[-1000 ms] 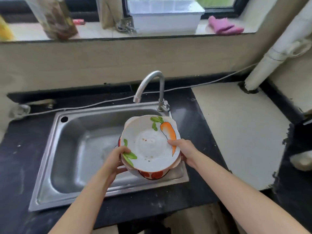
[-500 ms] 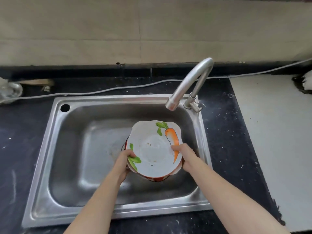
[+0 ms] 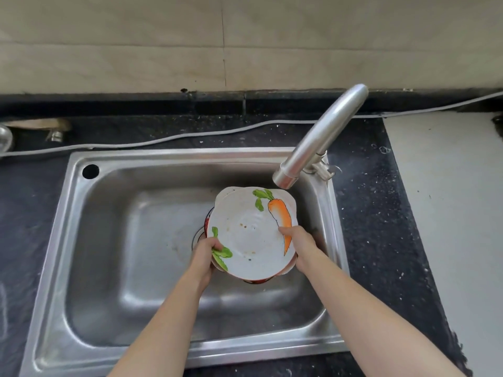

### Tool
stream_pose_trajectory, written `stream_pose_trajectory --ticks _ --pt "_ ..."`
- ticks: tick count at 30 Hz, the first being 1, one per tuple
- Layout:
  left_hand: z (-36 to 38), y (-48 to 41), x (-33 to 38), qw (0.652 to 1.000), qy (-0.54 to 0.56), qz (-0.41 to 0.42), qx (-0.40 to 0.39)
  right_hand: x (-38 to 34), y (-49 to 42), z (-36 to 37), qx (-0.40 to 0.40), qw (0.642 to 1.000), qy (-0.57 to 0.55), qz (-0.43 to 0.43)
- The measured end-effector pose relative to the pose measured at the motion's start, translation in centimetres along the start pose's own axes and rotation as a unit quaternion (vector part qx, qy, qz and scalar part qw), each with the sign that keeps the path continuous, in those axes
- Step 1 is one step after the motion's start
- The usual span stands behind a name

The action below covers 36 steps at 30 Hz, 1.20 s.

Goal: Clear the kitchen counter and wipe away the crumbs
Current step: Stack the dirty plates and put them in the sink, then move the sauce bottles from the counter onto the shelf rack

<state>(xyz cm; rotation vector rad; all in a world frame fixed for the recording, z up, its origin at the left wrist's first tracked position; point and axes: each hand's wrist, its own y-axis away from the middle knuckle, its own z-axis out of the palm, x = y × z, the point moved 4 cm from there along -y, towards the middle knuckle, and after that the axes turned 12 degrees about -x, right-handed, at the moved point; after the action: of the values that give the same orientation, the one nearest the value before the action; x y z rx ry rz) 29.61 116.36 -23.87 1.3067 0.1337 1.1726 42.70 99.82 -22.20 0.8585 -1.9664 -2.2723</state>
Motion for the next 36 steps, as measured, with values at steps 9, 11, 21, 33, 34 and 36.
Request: stream_pose_trajectory --ticks 9,11,21,33,34,36 --pt "1.2 2.2 1.3 0.973 -0.117 0.042 0.196 -0.8 3.1 0.5 0.027 0.975 0.196 -0.104" --pt "2.4 3.9 2.0 0.940 -0.196 0.094 0.265 -0.9 5.4 0.0 0.020 0.956 0.253 -0.150" --pt "17.5 11.6 -1.9 0.918 -0.308 0.228 0.104 2.7 18.5 -12.3 0.092 0.924 0.271 -0.252" --pt "40.3 19.1 -23.0 0.798 -0.547 0.199 -0.155 20.8 30.7 -39.5 0.270 0.929 0.145 -0.206" --pt "42.2 20.0 -25.4 0.782 -0.565 0.194 -0.179 23.0 31.8 -41.9 0.285 0.929 0.132 -0.194" --pt "45.3 21.3 -29.5 0.759 -0.587 0.181 -0.216 26.7 33.5 -45.7 0.308 0.929 0.105 -0.175"
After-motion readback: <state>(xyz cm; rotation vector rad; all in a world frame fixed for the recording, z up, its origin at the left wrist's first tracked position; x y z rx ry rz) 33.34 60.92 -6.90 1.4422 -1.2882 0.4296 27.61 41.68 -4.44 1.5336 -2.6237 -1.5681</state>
